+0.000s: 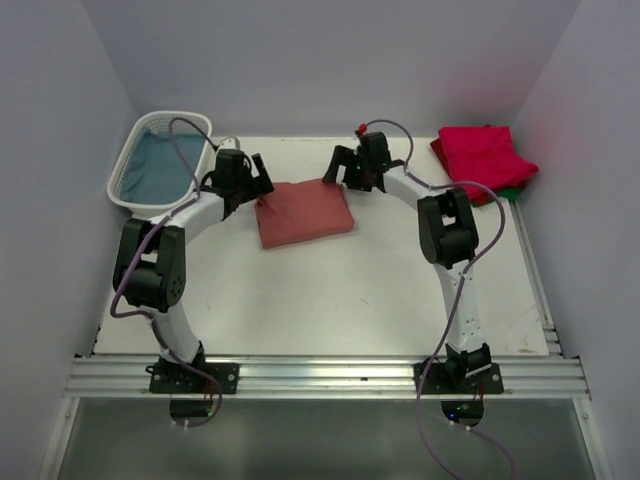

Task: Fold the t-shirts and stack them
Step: Neatly place the folded tshirt to the corner

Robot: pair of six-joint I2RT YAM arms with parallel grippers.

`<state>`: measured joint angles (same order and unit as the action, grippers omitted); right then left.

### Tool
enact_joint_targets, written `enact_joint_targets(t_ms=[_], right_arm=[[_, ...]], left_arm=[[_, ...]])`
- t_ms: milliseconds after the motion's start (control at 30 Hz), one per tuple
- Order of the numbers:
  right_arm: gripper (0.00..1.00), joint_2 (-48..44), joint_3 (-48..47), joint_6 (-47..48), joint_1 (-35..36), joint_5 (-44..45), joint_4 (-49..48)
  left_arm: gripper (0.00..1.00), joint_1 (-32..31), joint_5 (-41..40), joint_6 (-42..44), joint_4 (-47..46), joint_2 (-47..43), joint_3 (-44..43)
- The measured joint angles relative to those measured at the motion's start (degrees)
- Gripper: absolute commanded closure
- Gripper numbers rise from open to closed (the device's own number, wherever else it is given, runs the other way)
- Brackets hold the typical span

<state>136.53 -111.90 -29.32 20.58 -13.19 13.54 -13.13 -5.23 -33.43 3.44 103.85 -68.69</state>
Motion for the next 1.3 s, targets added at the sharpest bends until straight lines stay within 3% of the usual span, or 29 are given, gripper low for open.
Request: enact_joint_targets(t_ms=[100, 233, 433, 467, 533, 567, 600, 800, 1000, 1133, 1300], right_arm=[[0.01, -3.2, 10.1, -1.6, -1.0, -1.3, -8.0], [0.01, -13.3, 22.5, -1.5, -1.6, -1.3, -11.7], [0.01, -21.9, 26.4, 0.1, -1.1, -2.1, -12.7], [0.01, -22.4, 26.5, 0.3, -1.1, -2.6, -12.9], [0.01, -23.3, 27.7, 0.5, -1.1, -3.4, -13.7], [0.01, -23.5, 28.5, 0.5, -1.1, -3.8, -13.8], [0.01, -23.5, 29.3, 0.5, -1.1, -4.3, -14.0], [0.02, -23.6, 37.9, 0.4, -1.1, -7.5, -15.1], [0.01, -23.5, 42.2, -0.2, -1.1, -10.7, -16.5], [0.01, -23.1, 42.1, -0.2, -1.1, -11.6, -18.3], [0.01, -17.8, 37.6, -0.4, -1.1, -13.5, -18.8]], left_arm=[[0.0, 0.9, 0.2, 0.0, -1.3, -1.3, 0.2], [0.0, 0.8, 1.9, 0.0, -3.8, -8.0, 3.1], [0.03, 0.7, 9.0, 0.0, -9.0, -16.0, 7.9], [0.1, 0.7, 10.8, -0.1, -10.0, -15.9, 8.1], [0.55, 0.7, 15.2, -1.0, -11.5, -14.8, 8.1], [0.83, 0.7, 17.2, -1.4, -12.5, -14.1, 8.1], [1.0, 0.7, 19.6, -2.4, -14.2, -12.9, 8.3], [1.0, 1.8, 31.3, -9.7, -29.6, -3.0, 12.2], [1.0, 3.3, 39.0, -19.9, -46.2, 13.5, 13.1], [1.0, 3.4, 39.1, -20.9, -45.7, 17.0, 13.2], [1.0, 3.3, 35.5, -17.1, -38.8, 16.2, 11.8]])
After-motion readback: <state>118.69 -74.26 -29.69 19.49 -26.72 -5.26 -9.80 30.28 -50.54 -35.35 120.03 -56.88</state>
